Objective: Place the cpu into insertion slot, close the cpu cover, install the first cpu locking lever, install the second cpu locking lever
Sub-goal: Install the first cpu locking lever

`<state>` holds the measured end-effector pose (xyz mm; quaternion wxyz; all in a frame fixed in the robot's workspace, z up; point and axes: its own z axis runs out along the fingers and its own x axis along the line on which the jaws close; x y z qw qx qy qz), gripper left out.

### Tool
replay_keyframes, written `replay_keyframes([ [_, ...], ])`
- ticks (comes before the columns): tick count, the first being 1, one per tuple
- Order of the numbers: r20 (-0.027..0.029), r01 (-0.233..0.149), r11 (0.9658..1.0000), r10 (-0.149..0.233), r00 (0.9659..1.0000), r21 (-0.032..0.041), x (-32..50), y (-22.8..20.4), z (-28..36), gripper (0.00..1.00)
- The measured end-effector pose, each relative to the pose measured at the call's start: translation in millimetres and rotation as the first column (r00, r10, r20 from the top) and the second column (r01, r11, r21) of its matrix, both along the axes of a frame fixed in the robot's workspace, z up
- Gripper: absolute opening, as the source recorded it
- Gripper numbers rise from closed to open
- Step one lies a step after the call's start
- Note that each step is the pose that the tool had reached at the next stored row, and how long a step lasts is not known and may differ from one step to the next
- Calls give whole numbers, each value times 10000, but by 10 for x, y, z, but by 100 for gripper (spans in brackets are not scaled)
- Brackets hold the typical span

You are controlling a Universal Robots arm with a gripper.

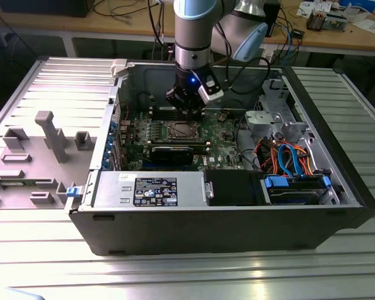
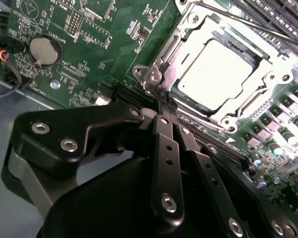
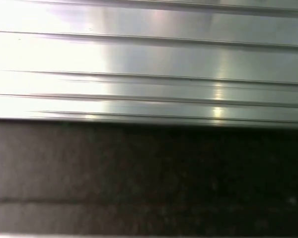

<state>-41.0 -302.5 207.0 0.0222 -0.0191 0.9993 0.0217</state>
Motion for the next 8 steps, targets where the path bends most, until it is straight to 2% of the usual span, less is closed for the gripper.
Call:
replay_keyframes([
  [3,2,-1,10000,1,10000,2,0,-2,5,11],
  [8,0,0,10000,0,10000,-2,0,-30,5,11],
])
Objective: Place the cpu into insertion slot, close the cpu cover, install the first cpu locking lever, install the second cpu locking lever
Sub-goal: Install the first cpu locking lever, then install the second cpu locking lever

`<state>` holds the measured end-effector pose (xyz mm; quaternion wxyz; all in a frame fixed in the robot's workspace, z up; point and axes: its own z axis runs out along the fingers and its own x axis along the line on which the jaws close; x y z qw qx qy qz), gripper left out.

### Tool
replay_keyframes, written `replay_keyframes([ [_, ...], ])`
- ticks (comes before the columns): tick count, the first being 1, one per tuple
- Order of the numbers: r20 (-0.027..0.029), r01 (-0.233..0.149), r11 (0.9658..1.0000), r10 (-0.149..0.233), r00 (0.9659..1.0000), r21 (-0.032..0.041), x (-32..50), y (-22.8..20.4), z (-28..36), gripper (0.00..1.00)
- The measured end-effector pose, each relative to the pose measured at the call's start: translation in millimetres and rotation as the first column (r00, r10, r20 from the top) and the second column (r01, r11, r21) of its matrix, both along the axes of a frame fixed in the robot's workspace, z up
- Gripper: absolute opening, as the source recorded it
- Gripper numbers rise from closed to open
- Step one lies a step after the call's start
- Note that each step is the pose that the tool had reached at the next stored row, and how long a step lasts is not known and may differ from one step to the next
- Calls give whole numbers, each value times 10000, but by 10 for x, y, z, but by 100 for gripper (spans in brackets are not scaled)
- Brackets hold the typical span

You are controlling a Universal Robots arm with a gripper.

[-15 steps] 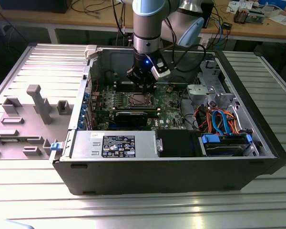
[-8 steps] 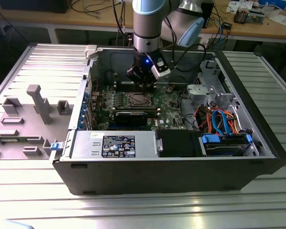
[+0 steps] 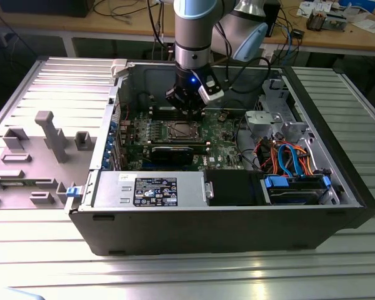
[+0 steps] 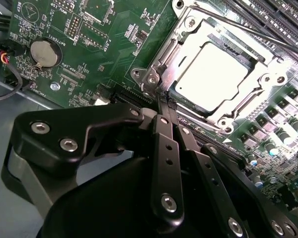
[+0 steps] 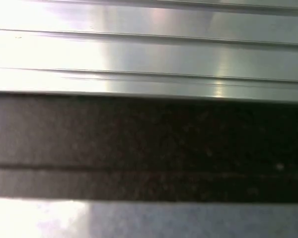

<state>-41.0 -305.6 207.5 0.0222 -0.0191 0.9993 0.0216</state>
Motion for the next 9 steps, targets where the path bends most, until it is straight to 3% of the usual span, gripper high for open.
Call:
replay_keyframes([
  [9,0,1,10000,-1,10000,0,0,-11,0,11],
])
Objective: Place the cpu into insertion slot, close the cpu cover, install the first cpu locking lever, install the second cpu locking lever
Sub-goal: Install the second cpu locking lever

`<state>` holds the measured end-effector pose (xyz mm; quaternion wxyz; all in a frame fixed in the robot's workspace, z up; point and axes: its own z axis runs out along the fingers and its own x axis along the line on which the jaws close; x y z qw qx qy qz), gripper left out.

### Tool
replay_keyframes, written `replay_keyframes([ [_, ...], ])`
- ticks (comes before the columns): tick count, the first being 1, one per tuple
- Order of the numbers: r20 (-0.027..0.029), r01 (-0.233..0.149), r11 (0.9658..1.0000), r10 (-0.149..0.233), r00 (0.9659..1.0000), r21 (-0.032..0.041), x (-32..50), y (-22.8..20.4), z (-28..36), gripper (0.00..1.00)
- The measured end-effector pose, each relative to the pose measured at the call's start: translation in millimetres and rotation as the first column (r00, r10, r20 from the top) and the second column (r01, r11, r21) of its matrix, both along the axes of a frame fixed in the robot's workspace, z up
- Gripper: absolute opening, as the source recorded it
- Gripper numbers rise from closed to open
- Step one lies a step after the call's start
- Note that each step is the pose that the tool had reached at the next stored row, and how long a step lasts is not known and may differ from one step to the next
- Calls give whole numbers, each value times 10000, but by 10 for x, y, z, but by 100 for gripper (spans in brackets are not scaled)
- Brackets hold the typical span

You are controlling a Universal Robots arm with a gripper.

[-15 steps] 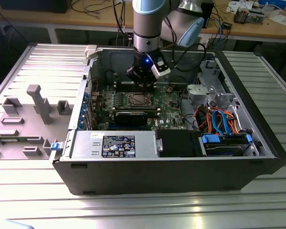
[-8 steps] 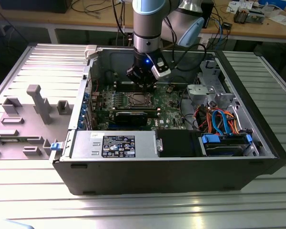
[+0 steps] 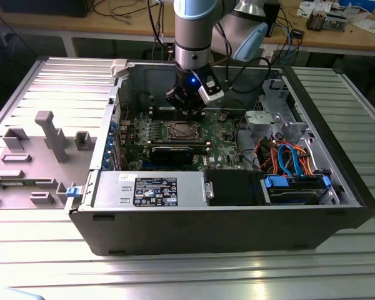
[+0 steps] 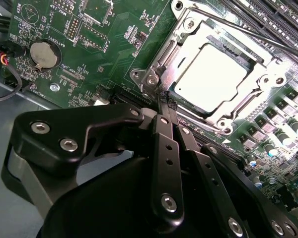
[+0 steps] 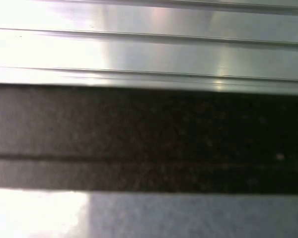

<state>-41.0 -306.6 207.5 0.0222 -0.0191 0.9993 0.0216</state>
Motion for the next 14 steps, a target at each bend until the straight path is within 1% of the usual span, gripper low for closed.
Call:
replay_keyframes([
  [9,0,-1,10000,1,10000,-1,0,-21,0,11],
  [10,0,1,10000,-1,10000,0,0,-38,0,11],
  [14,0,0,10000,0,10000,0,0,-41,0,11],
])
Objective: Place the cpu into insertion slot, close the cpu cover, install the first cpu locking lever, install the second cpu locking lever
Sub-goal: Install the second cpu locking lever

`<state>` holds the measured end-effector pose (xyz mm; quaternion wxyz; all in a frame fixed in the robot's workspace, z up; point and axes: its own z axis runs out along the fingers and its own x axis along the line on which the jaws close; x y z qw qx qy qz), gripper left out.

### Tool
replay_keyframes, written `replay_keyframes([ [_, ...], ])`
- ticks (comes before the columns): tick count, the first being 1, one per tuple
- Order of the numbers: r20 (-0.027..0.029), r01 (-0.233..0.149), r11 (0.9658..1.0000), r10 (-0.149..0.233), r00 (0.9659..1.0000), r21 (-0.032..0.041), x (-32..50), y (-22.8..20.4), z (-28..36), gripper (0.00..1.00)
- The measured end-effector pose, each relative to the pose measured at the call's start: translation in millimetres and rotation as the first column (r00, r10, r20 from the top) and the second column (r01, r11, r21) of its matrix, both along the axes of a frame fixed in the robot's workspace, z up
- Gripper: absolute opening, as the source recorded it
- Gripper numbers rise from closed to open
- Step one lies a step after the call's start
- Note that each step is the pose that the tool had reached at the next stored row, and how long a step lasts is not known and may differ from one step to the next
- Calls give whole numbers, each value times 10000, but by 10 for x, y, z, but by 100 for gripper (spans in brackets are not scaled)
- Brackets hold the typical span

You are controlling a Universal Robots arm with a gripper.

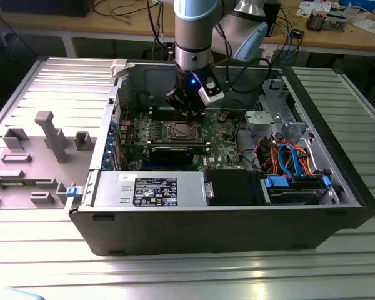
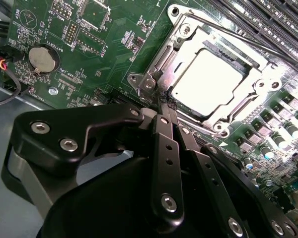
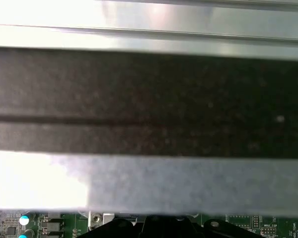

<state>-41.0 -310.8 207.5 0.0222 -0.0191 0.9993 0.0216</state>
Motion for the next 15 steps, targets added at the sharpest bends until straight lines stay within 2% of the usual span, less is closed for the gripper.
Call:
replay_keyframes([
  [10,-1,-3,10000,3,10000,-1,0,-8,0,11],
  [15,0,0,10000,0,10000,-1,0,-75,-1,11],
])
